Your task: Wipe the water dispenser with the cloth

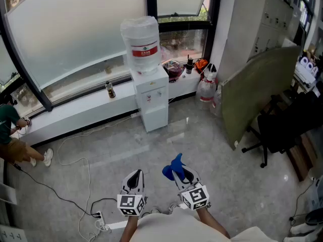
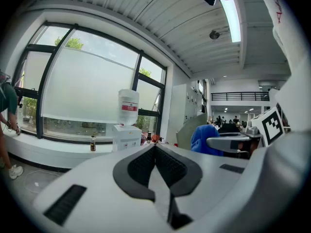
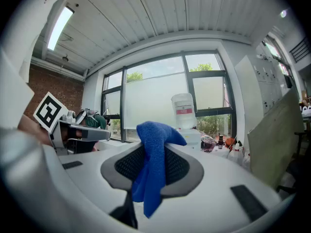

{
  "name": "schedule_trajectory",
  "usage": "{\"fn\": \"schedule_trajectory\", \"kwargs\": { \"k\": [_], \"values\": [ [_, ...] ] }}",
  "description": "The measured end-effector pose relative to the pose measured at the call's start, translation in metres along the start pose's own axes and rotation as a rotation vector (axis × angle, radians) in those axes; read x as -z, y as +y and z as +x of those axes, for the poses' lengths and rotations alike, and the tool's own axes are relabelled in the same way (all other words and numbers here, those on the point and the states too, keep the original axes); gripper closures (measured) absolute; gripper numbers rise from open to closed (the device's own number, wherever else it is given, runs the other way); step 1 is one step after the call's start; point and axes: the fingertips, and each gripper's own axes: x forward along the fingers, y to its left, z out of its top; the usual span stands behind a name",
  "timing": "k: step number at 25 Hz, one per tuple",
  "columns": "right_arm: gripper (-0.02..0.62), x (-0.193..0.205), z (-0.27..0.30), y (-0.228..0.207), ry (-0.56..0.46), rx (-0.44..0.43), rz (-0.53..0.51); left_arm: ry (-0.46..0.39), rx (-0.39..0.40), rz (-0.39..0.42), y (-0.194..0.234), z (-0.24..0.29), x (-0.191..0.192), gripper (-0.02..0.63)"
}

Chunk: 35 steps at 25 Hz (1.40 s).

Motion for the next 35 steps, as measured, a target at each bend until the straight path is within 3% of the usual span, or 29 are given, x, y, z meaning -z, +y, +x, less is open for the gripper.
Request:
{"fn": "schedule_trajectory", "kwargs": {
  "k": [20, 29, 35],
  "values": [
    [0.480, 0.008, 0.008, -0.073, -0.013, -0.019, 0.046, 0.028, 0.005, 0.032, -0.026, 0.066, 0.001, 0.594],
    [0.480, 0.029, 0.010, -0.093, 0.021, -0.049, 0.079, 0.086, -0.047, 0.018, -0.025, 0.075, 0.023, 0.594],
    [0.480, 0.027, 0.039, -0.096, 0.029, -0.075, 0.071, 0.094, -0.073, -0.008, -0.003, 0.087, 0.027, 0.594]
  ]
}}
